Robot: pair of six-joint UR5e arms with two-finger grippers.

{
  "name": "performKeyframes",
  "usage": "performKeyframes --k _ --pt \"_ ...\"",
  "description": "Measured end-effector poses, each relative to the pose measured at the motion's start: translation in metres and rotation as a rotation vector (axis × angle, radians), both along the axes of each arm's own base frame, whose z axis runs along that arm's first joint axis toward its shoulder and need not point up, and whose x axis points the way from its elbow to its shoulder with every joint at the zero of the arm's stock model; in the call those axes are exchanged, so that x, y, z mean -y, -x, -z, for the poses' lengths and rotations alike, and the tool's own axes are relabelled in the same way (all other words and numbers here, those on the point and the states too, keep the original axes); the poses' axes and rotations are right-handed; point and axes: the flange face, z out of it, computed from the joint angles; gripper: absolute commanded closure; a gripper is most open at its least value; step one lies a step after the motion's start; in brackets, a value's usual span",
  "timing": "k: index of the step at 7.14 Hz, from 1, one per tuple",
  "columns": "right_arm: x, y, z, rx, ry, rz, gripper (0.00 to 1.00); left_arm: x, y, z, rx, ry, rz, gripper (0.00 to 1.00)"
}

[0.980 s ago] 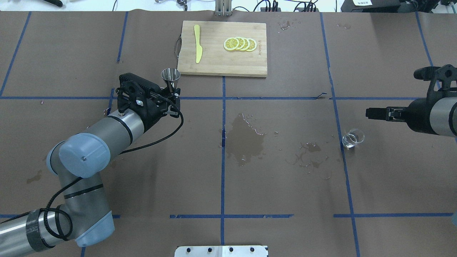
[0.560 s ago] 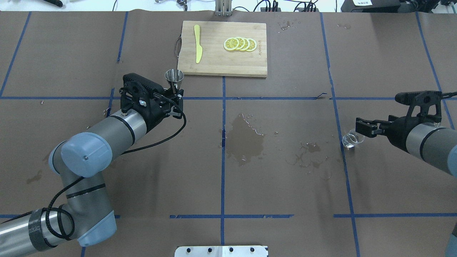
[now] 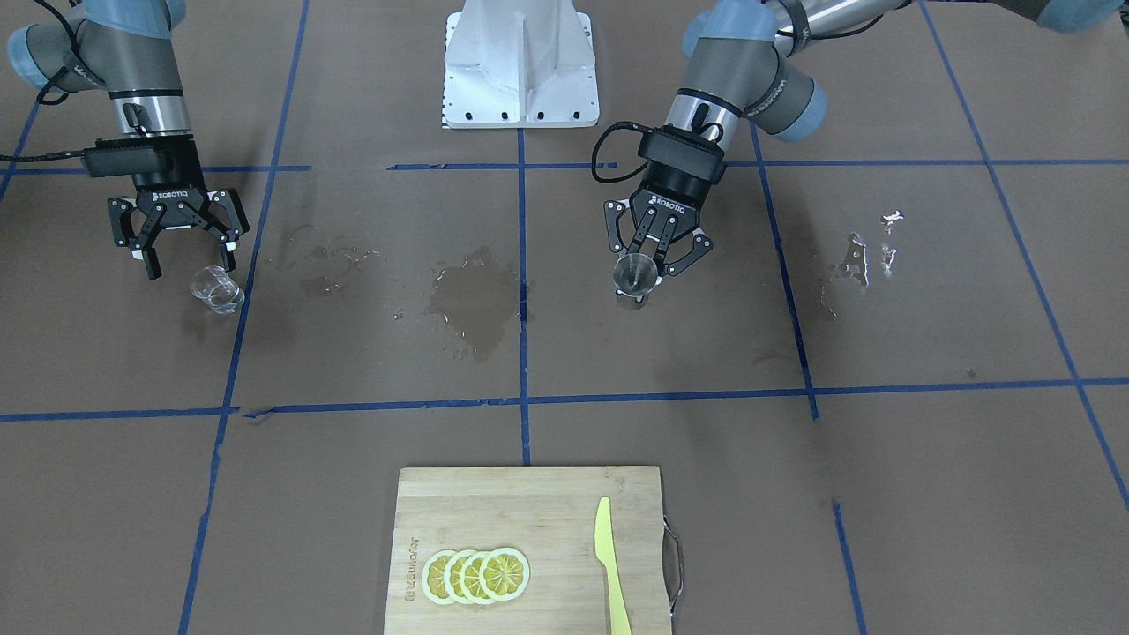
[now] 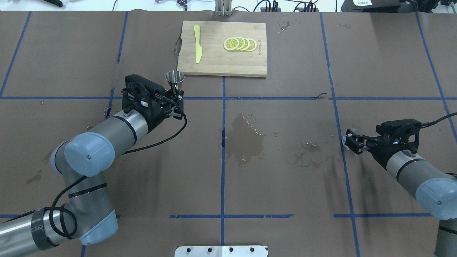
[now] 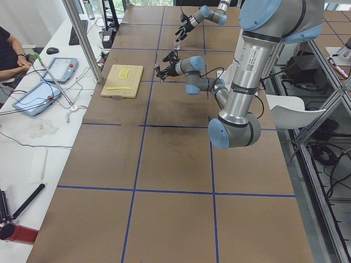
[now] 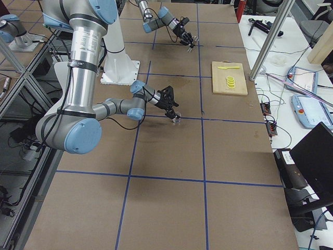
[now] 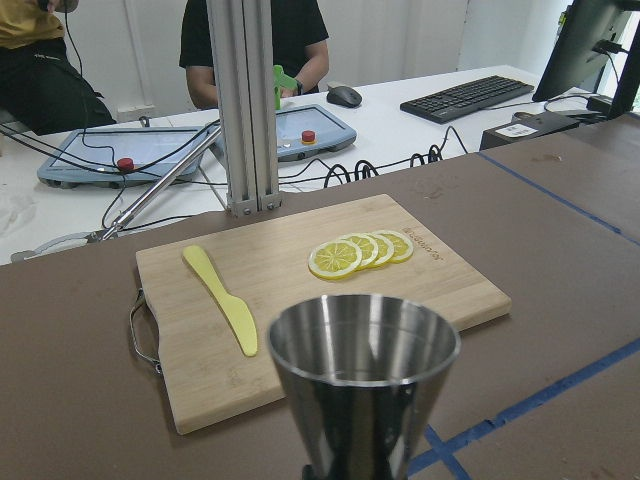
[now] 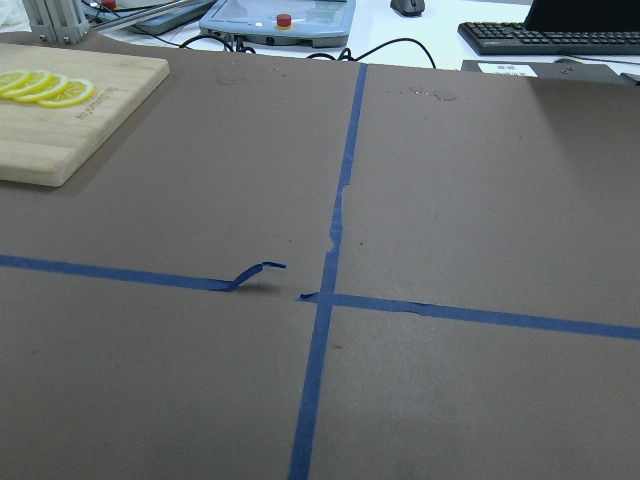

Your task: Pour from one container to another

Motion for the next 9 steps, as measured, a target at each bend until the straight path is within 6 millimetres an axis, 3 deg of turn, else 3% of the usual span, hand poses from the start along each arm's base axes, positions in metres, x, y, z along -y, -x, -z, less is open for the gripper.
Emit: performKeyframes --k 3,6,9 --pt "-0.011 0.018 -0.023 -0.038 -0.040 -0.028 0.00 0.001 -0.001 -0.002 0.004 0.002 0.001 1.00" --pt "-0.007 0.041 -0.030 -0.031 -0.052 -0.035 0.00 0.003 -0.001 -0.002 0.006 0.003 0.002 1.00" --pt "-0.006 0.045 -0.039 -0.046 -0.049 -0.035 0.03 0.003 -0.001 -0.002 0.006 0.003 0.002 1.00"
